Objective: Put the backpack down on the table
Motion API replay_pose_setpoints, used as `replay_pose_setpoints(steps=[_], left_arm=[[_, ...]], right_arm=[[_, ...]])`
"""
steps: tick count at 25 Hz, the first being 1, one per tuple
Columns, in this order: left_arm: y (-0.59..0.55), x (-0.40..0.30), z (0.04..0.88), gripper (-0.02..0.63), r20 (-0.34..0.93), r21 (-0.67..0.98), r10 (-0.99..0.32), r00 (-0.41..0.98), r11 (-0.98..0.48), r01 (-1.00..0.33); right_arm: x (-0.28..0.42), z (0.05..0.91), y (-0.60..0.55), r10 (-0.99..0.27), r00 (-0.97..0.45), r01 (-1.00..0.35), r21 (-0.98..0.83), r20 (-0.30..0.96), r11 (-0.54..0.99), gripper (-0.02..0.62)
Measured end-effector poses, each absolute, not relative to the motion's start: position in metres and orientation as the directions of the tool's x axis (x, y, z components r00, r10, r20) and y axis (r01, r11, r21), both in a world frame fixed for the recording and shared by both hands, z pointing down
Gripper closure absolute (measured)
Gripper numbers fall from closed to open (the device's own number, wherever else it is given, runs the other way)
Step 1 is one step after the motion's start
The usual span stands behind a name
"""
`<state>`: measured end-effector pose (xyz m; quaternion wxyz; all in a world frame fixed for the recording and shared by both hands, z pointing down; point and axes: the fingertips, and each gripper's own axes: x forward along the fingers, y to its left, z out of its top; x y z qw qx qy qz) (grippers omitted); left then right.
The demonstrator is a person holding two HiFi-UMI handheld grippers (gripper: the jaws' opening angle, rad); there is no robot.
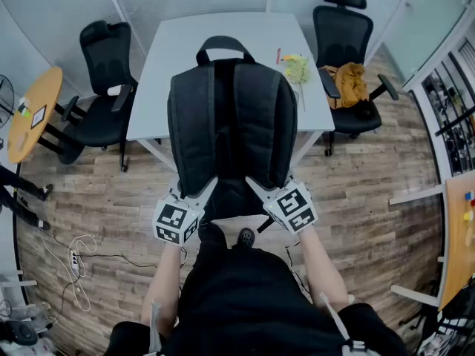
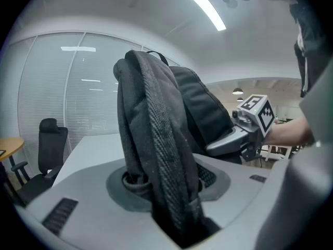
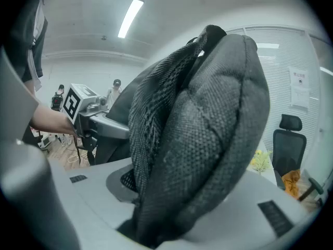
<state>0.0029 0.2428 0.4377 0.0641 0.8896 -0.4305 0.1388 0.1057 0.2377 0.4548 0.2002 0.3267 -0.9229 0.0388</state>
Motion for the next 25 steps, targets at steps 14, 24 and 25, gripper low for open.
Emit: replay_pose_setpoints(steps=[14,24,25], left_arm=[[0.246,0.006,0.431,0.417,0.297,-0.023,-0.760,0.578,-0.611,-0.791],[0.241,-0.011,0.435,0.417,0.305,-0.005,-0.763,0.570,-0.599,-0.800],[0.239,-0.015,0.435,0.417,0.306,-0.003,-0.763,0.570,-0.599,-0.801]], right_arm=[[0.110,0.450,0.244,-0.579,-0.712,-0.614,0.048,0.398,0.788,0.404],[0.093,0.452,0.236,-0.558,-0.724,-0.596,0.039,0.405,0.802,0.399],[0.089,0.453,0.234,-0.556,-0.725,-0.596,0.036,0.407,0.802,0.398]])
